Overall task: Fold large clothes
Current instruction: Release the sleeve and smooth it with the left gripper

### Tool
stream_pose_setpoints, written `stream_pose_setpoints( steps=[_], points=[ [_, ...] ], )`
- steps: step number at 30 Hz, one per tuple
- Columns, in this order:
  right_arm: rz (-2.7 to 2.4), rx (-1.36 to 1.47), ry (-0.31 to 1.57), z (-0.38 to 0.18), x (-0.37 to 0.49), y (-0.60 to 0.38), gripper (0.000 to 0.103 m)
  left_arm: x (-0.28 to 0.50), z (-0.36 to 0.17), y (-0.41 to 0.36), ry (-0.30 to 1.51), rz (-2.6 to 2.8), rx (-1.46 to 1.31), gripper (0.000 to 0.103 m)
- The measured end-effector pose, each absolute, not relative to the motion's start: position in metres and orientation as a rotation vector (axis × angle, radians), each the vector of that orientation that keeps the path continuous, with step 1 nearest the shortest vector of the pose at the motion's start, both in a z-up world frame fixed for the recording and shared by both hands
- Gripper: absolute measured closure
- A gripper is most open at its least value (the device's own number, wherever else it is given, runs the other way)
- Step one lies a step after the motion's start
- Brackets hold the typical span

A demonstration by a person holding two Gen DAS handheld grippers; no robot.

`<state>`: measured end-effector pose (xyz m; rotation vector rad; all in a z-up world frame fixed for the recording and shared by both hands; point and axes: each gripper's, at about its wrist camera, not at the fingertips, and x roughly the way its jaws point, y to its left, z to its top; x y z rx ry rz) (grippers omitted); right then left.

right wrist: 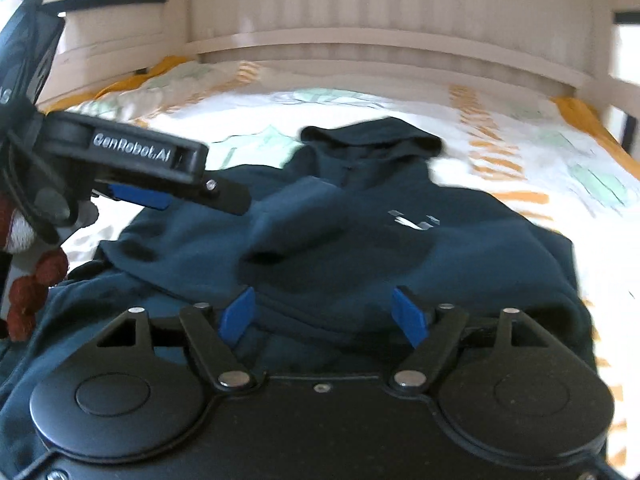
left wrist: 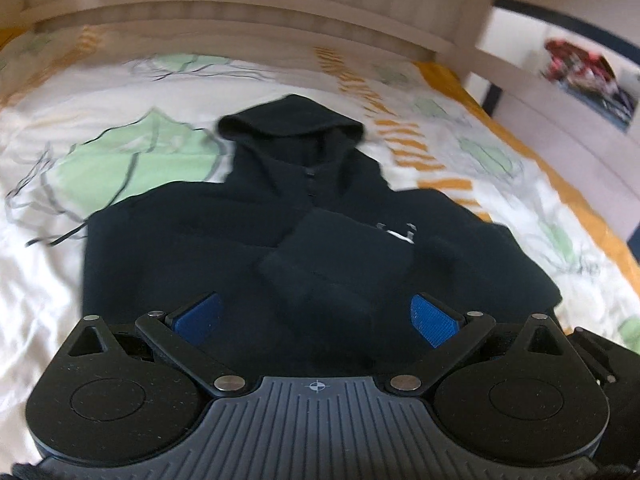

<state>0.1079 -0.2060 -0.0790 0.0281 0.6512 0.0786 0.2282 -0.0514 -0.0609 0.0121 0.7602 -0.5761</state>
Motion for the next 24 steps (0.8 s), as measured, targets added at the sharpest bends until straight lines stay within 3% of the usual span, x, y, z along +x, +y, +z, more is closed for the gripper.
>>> stream_pose_setpoints(
  steps=[11, 24],
  points=[
    [0.013, 0.155, 0.691, -0.101, 0.091, -0.241, 0.025, 0.223, -0.089, -0.098, 0.775, -0.546, 0.187, 0.000],
    [0.011, 0.171, 0.690, -0.110, 0.089, -0.246, 0.021, 0.230, -0.095, -0.100, 0.699, -0.439, 0.238, 0.001]
  ],
)
